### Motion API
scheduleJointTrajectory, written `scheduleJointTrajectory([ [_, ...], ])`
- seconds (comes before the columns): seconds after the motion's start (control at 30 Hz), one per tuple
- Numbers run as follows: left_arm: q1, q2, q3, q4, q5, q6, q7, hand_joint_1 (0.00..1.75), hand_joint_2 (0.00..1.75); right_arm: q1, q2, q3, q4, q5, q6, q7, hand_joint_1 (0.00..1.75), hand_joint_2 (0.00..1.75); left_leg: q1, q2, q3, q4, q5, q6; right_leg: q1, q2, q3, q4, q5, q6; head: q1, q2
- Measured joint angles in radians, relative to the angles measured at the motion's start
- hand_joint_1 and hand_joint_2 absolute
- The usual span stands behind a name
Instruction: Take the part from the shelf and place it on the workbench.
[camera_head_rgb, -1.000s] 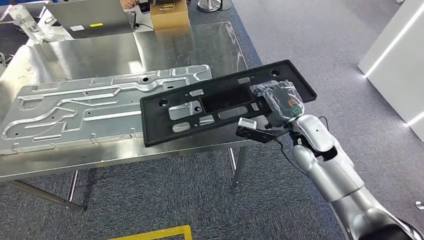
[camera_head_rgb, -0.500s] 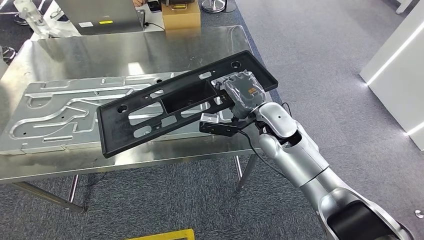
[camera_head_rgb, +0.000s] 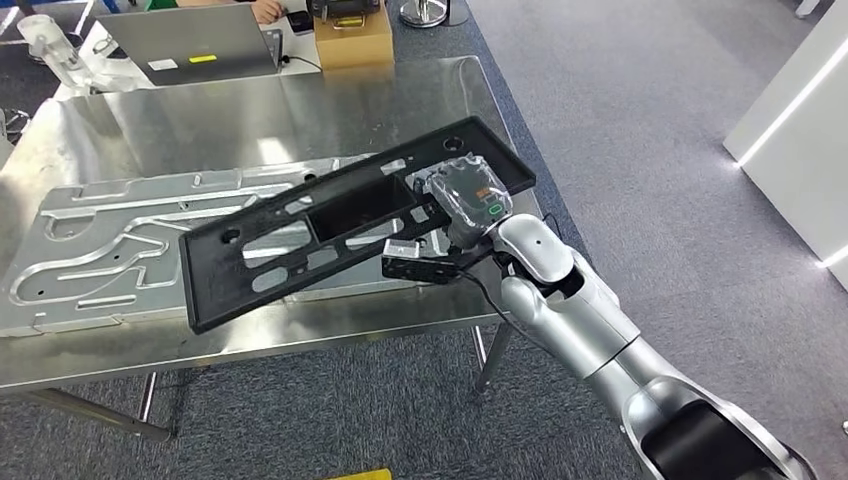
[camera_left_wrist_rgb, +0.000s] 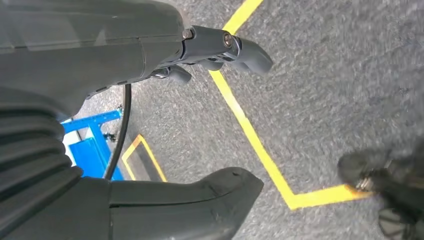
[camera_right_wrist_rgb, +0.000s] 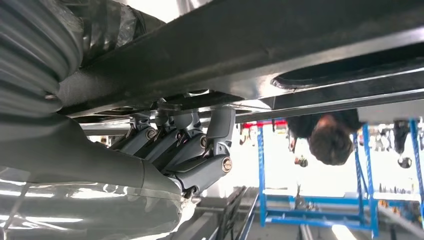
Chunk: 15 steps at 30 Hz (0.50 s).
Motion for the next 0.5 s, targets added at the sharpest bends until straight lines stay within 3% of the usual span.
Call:
scheduleJointTrajectory([
  [0.07,0.002,0.0,0.0,0.0,-0.001,-0.001,0.0,0.0,1.75,0.006,0.001,0.008,0.007,0.0,-0.001,0.0,1.69,1.75,0.013,0.0,0.049,-0.129,0.085,-0.017,-0.01,0.002,0.011,0.01,-0.018,0.015,0.0,0.0],
  [0.13,0.003,-0.002,0.001,0.001,-0.001,-0.001,0.0,0.0,1.75,0.005,0.004,0.012,0.014,-0.002,-0.003,-0.001,1.69,1.75,0.015,-0.002,0.09,-0.226,0.121,-0.02,-0.011,0.006,0.011,0.024,-0.033,0.032,-0.002,0.0],
  [0.2,0.002,-0.002,0.003,0.001,-0.001,-0.001,0.0,0.0,1.75,0.005,0.005,0.018,0.019,-0.004,-0.006,-0.002,1.69,1.75,0.01,-0.005,0.094,-0.238,0.111,-0.003,-0.006,0.009,0.008,0.027,-0.038,0.044,-0.004,0.0],
  [0.3,0.001,0.0,0.005,0.001,0.0,0.0,-0.001,0.0,1.75,0.007,0.006,0.025,0.023,-0.004,-0.007,-0.003,1.69,1.75,0.008,-0.004,0.104,-0.237,0.102,0.026,-0.012,0.007,0.011,0.04,-0.053,0.055,-0.002,0.0],
  [0.37,0.002,0.0,0.005,0.001,0.0,0.0,-0.001,0.0,1.75,0.006,0.006,0.026,0.025,-0.005,-0.007,-0.003,1.69,1.75,0.004,-0.003,0.116,-0.24,0.094,0.043,-0.011,0.003,-0.036,0.135,-0.094,0.056,-0.002,0.0],
  [0.43,0.002,0.0,0.005,0.001,0.0,0.0,-0.002,0.0,1.75,0.008,0.006,0.028,0.028,-0.007,-0.008,-0.003,1.69,1.75,-0.004,-0.003,0.124,-0.24,0.085,0.054,-0.005,0.002,-0.126,0.281,-0.14,0.051,-0.002,0.0],
  [0.47,0.002,0.0,0.005,0.001,0.0,0.0,-0.002,0.0,1.75,0.011,0.005,0.03,0.03,-0.007,-0.008,-0.003,1.69,1.75,-0.009,-0.003,0.13,-0.24,0.081,0.059,0.0,0.002,-0.162,0.327,-0.143,0.046,-0.002,0.0],
  [0.5,0.002,0.0,0.006,0.001,0.0,0.0,-0.003,0.0,1.75,0.014,0.005,0.031,0.032,-0.008,-0.008,-0.003,1.69,1.75,-0.014,-0.004,0.136,-0.24,0.075,0.062,0.005,0.002,-0.181,0.336,-0.125,0.038,-0.002,0.0],
])
